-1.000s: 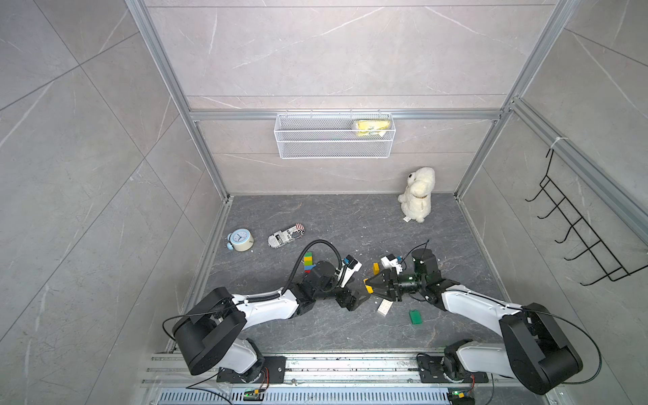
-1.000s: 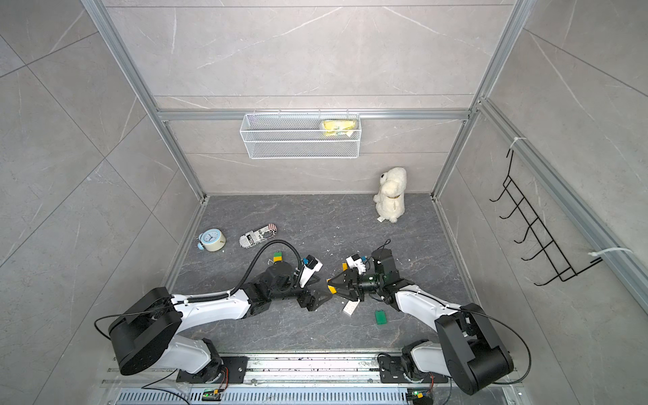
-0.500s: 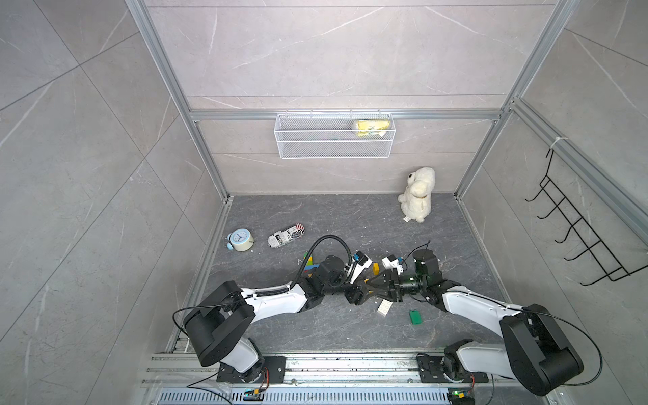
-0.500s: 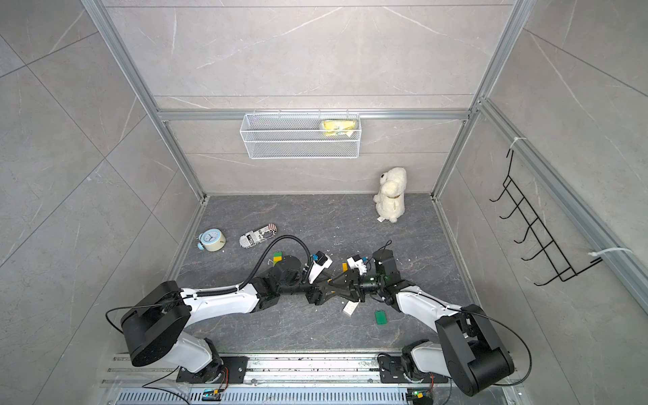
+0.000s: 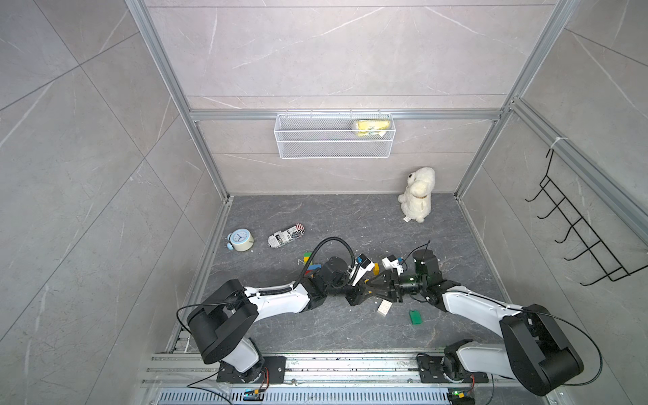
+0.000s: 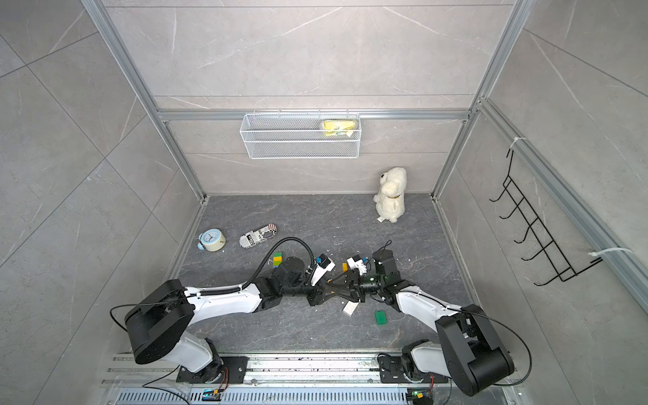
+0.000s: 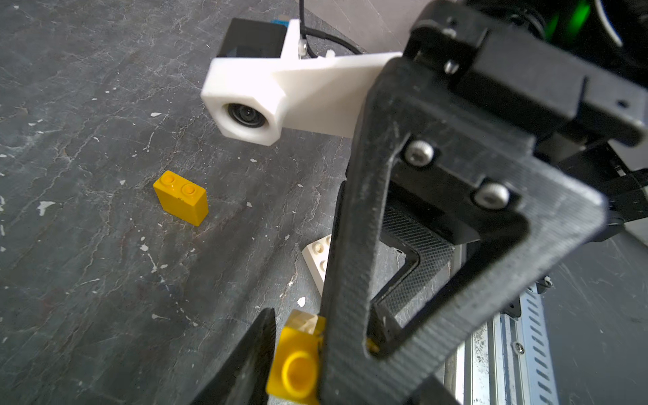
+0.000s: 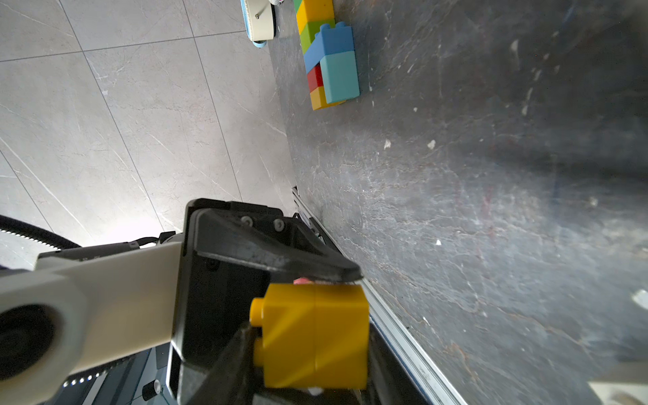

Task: Assemble the letter h with lego
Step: Adjust the lego brick at the center of the board.

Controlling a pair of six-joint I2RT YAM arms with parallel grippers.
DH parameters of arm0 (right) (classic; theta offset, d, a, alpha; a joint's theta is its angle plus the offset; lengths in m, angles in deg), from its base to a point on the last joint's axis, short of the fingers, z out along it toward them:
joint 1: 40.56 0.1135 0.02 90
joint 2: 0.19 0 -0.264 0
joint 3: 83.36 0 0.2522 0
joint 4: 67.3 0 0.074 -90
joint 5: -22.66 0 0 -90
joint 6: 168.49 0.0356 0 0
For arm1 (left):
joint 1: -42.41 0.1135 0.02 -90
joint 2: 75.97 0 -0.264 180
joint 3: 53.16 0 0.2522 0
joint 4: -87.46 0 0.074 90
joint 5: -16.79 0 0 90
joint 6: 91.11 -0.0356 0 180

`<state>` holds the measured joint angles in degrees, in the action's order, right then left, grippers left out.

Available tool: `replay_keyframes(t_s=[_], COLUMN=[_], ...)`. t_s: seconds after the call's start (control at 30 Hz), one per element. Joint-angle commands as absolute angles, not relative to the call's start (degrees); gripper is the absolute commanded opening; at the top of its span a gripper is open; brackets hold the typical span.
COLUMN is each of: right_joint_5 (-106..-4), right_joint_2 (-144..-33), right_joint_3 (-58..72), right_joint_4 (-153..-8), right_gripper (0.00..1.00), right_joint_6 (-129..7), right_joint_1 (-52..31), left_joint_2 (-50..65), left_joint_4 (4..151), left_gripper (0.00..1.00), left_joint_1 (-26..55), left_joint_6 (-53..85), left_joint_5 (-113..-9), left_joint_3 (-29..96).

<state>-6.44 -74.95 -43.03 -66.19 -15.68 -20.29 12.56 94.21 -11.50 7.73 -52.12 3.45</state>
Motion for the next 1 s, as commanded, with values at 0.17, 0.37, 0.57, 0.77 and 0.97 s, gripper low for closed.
replay_keyframes(t_s=[0.17, 0.37, 0.57, 0.77, 0.97], right_joint_5=[-6.9, -10.2, -12.1, -26.0, -45.6], right_joint_2=[-73.3, -71.6, -70.4, -61.4, -51.6], right_joint_3=[-42.8, -41.5, -41.0, -37.3, -36.6], right_joint_4=[-69.0, -74.7, -76.6, -92.9, -104.8], right_gripper=[0.49, 0.68, 0.8, 0.87, 0.89], right_joint_6=[-19.2, -23.5, -24.3, -32.4, -38.0], right_joint_1=[-20.2, -20.2, -20.2, -20.5, -20.8], left_joint_2=[11.9, 10.6, 10.3, 11.2, 17.2], left_joint_4=[93.7, 93.7, 92.4, 90.4, 88.9], left_gripper=[0.37, 0.29, 0.27, 0.23, 0.22], left_joint_1=[-12.3, -12.4, -12.5, -12.5, -12.4], left_joint_6=[5.7, 5.4, 5.0, 3.3, 2.4], left_joint_5=[-55.6, -58.1, -58.9, -63.9, -64.9], left_joint_3=[5.1, 4.2, 3.9, 2.7, 5.5])
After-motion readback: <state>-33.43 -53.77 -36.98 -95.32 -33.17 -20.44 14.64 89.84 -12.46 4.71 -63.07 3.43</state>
